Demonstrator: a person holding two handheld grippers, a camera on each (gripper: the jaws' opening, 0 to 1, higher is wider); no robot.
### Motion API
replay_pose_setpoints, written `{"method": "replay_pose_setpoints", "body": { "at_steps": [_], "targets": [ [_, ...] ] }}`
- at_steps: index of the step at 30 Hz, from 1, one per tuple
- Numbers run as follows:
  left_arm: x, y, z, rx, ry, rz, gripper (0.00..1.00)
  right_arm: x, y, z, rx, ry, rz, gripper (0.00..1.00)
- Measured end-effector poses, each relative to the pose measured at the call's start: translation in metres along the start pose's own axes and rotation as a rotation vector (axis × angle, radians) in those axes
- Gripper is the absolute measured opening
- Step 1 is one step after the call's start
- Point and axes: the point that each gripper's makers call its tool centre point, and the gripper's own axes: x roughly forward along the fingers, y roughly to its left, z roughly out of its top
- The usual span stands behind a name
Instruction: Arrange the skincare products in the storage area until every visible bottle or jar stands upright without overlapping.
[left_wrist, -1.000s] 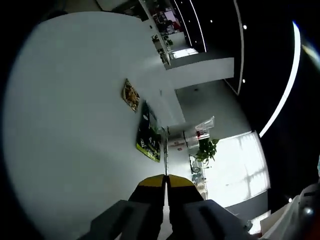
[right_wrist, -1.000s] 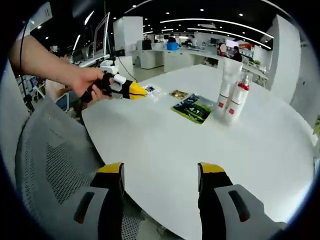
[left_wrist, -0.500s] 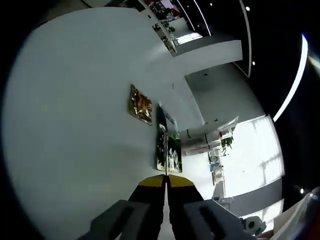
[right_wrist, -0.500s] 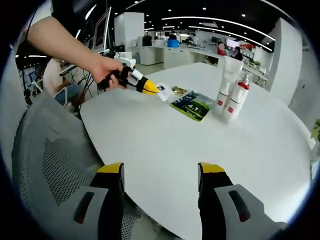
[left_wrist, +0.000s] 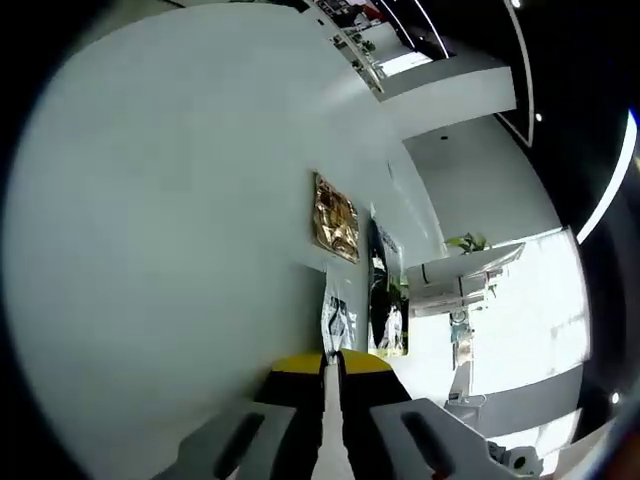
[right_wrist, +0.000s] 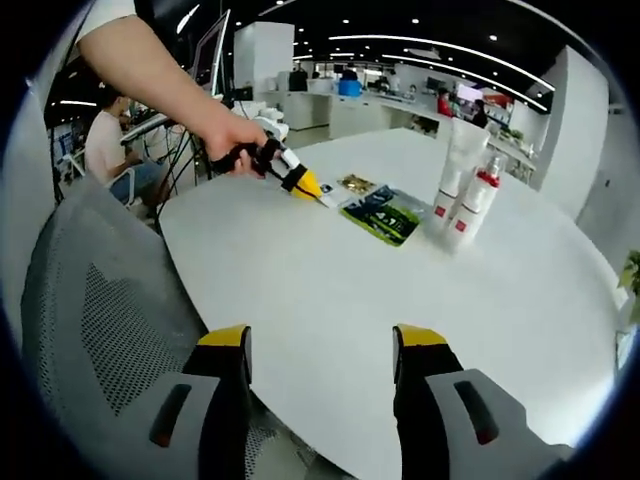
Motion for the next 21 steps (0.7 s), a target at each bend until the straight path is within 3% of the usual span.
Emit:
{"method": "replay_pose_setpoints", "body": {
  "at_steps": [5,8,11,21],
  "targets": [
    [0.0005,-0.0014,0.0021,0.073,0.011,0.06,0.04,-0.0004,-0.0008,0.0003,0.002,-0.002,-0.003,0.53],
    [0.0017,-0.0023,0.0026,0.076,0.021,0.073,0.05,-0.0003,0.0,0.0002,-0.008,-0.001,-0.001,0.53],
    [0.0011,-0.0023,-0.0025,0.091,0.072,0.095,0.05,-0.0004,0.0,0.0003,-0.005,-0.001,0.001,0.53],
    [-0.0033,-0.0085,0.0005,0.043,0.059,0.138,0.11,-0.0015,0.0011,0.0035,-0.005,-0.017,0.006,0.54]
  ]
}}
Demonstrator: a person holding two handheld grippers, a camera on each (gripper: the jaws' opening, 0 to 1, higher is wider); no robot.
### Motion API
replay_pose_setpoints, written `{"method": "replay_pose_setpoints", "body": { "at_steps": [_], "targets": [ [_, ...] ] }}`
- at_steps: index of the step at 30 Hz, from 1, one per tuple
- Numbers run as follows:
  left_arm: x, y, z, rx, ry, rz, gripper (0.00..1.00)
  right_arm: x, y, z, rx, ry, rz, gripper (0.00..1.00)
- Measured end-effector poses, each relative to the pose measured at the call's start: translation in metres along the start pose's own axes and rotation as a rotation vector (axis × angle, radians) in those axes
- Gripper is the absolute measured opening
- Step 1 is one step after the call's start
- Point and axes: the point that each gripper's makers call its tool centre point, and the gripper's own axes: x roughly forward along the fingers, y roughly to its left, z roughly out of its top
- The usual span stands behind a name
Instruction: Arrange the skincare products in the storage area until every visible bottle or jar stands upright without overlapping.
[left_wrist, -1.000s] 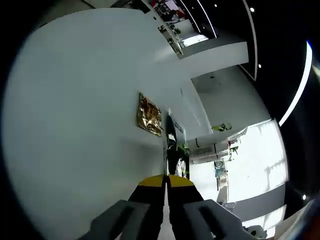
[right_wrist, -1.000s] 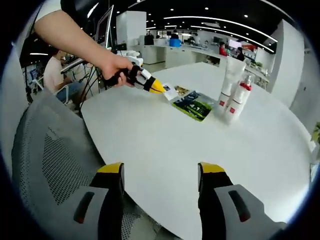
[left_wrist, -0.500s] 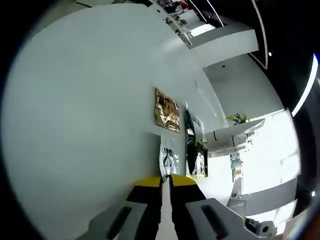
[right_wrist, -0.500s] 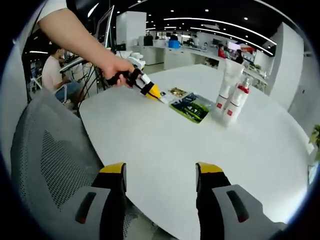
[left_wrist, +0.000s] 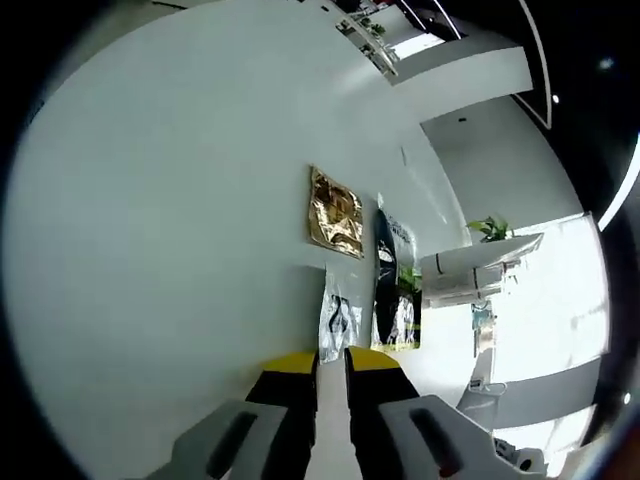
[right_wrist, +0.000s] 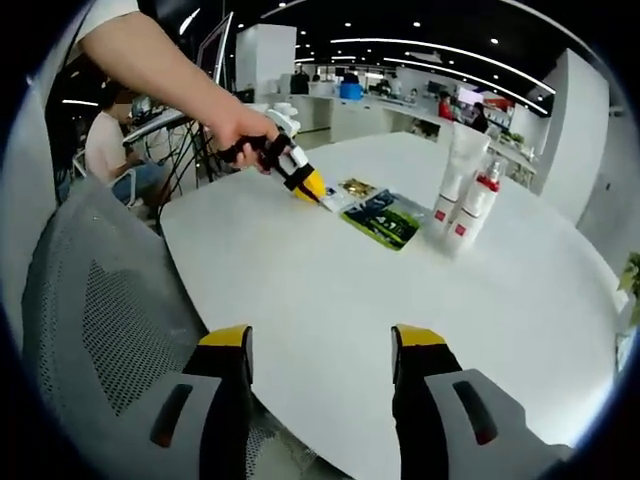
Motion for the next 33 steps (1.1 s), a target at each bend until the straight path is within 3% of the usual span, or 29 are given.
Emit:
{"method": "replay_pose_setpoints", "body": {
  "at_steps": [4,15,19,23,27,30,32,33],
  "targets": [
    [-0.004,0.006,0.013,-0.022,-0.017,0.001,0.18,0.0,0.0,0.001,-0.004,-0.004,0.0,0.54],
    [-0.023,0.007,0.013,0.017,-0.06,0.027,0.33,0.0,-0.001,0.002,-0.006,-0.007,-0.005,0.54],
    [-0.033,-0.012,0.014,0.082,-0.127,-0.056,0.32,0.0,-0.001,0.003,-0.009,-0.01,-0.008,0.55],
    [-0.051,-0.043,0.0,0.147,-0.228,-0.165,0.33,0.001,-0.002,0.003,-0.005,-0.011,-0.01,0.57],
    [-0.069,-0.064,-0.026,0.256,-0.332,-0.193,0.41,-0.001,-0.004,0.006,-0.01,-0.025,-0.027,0.56],
    [-0.08,-0.077,-0.053,0.344,-0.334,-0.222,0.47,-0.003,-0.006,0.01,-0.01,-0.045,-0.04,0.57],
    [-0.089,-0.08,-0.069,0.419,-0.358,-0.216,0.47,-0.003,-0.008,0.01,-0.015,-0.046,-0.054,0.57],
    [-0.093,-0.08,-0.081,0.464,-0.343,-0.209,0.47,-0.005,-0.009,0.012,-0.013,-0.056,-0.06,0.57]
  ]
}}
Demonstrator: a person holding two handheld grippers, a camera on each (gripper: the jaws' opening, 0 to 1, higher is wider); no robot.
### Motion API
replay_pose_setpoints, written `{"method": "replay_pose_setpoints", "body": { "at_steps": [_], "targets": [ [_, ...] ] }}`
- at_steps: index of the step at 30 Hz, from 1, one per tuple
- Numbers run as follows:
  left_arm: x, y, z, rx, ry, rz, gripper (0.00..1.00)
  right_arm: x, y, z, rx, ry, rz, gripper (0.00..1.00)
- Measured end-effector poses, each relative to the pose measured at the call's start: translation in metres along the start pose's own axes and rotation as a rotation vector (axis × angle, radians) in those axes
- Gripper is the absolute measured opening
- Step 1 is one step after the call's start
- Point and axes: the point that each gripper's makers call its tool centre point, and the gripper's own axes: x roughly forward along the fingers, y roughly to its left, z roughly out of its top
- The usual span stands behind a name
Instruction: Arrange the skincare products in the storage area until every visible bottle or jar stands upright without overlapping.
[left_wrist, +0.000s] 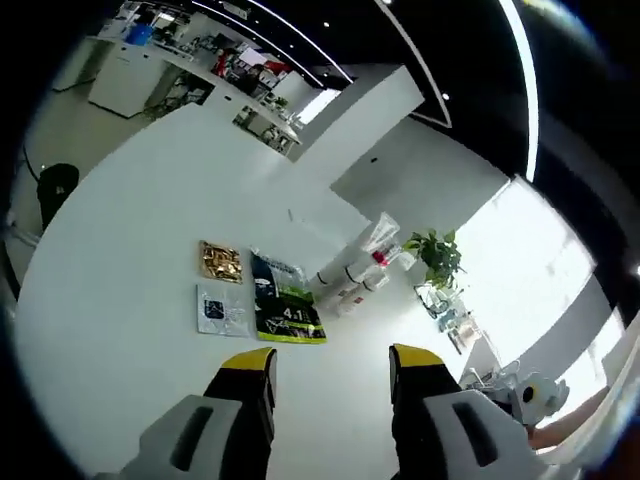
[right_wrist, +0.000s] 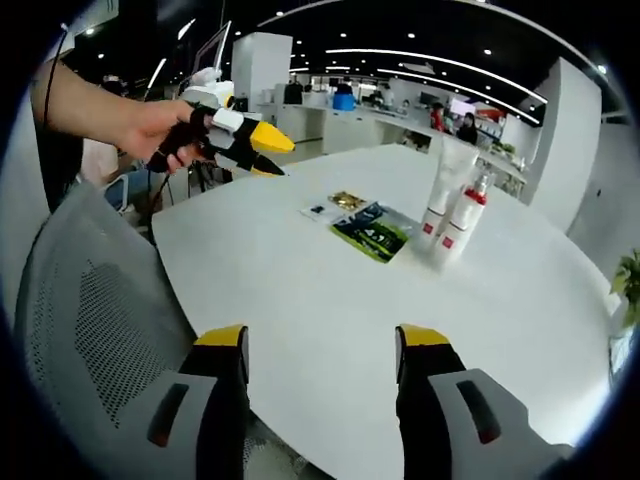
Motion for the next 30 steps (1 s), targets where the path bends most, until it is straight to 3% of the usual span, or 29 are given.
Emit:
{"method": "replay_pose_setpoints", "body": {
  "at_steps": [3,4,6,11,14,17,21,25,28,30],
  "targets": [
    [-0.015,-0.002,-0.014,0.15,0.048,0.044,0.47,-0.001,-0.002,0.002,0.012,-0.013,-0.007,0.57],
    [-0.023,-0.004,-0.014,0.244,0.034,0.072,0.47,-0.002,-0.002,0.002,0.013,-0.015,-0.01,0.57],
    [-0.035,-0.014,-0.012,0.334,-0.006,0.072,0.47,-0.003,-0.004,0.005,0.016,-0.029,-0.021,0.57],
    [-0.059,-0.03,-0.007,0.473,-0.102,0.117,0.5,-0.005,-0.005,0.012,0.029,-0.059,-0.031,0.58],
    [-0.071,-0.035,-0.005,0.561,-0.157,0.163,0.65,-0.008,-0.006,0.021,0.046,-0.107,-0.035,0.63],
    [-0.081,-0.034,-0.01,0.652,-0.165,0.199,0.76,-0.009,-0.007,0.029,0.063,-0.148,-0.037,0.74],
    [-0.091,-0.031,-0.018,0.685,-0.158,0.221,0.79,-0.009,-0.006,0.033,0.048,-0.172,-0.039,0.83],
    [-0.097,-0.027,-0.03,0.699,-0.165,0.231,0.86,-0.009,-0.003,0.038,0.021,-0.198,-0.029,0.84],
    [-0.096,-0.02,-0.046,0.74,-0.112,0.244,0.88,-0.009,-0.002,0.041,0.027,-0.212,-0.025,0.85],
    [-0.096,-0.021,-0.047,0.769,-0.109,0.245,0.88,-0.008,-0.003,0.04,0.03,-0.209,-0.026,0.85]
  ]
}}
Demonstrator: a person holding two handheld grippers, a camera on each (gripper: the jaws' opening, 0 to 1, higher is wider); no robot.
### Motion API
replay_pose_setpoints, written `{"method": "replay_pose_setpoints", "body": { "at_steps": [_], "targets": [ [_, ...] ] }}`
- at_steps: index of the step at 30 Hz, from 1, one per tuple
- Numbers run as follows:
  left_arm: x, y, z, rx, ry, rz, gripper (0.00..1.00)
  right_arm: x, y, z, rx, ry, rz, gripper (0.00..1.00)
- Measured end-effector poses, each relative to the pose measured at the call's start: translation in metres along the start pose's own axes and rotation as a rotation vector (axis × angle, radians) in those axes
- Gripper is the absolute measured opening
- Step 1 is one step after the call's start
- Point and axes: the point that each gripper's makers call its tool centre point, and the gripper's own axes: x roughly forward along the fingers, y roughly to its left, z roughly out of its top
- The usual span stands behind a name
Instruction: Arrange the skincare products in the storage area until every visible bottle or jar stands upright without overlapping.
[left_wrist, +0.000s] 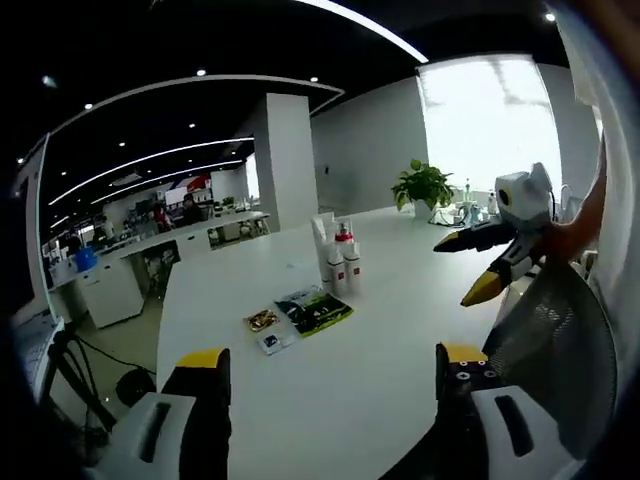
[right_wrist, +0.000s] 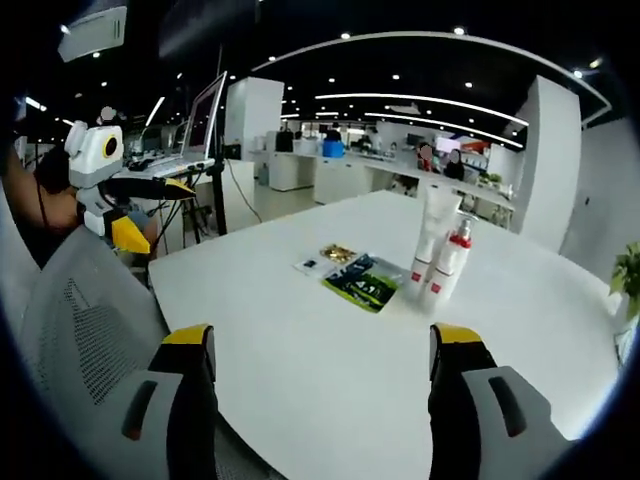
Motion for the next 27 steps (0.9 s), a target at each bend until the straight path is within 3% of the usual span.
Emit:
{"method": "replay_pose_setpoints", "body": {
  "at_steps": [10,13,19,22,27],
  "targets": [
    [0.015,-0.008,0.019,0.013,-0.032,-0.018,0.88,-0.003,0.003,0.014,0.047,-0.069,0.015,0.91],
    [0.022,-0.011,0.03,0.018,-0.08,-0.025,0.88,-0.005,-0.003,0.015,0.069,-0.081,-0.008,0.92],
    [0.027,-0.013,0.012,0.004,-0.012,-0.029,0.87,-0.005,-0.005,0.015,0.092,-0.083,-0.011,0.92],
    [0.029,-0.01,0.01,-0.025,-0.006,-0.024,0.87,-0.006,-0.002,0.017,0.081,-0.092,0.002,0.91],
    [0.026,-0.004,0.006,0.0,0.008,0.016,0.85,-0.005,0.002,0.018,0.076,-0.097,0.017,0.89]
  ]
}}
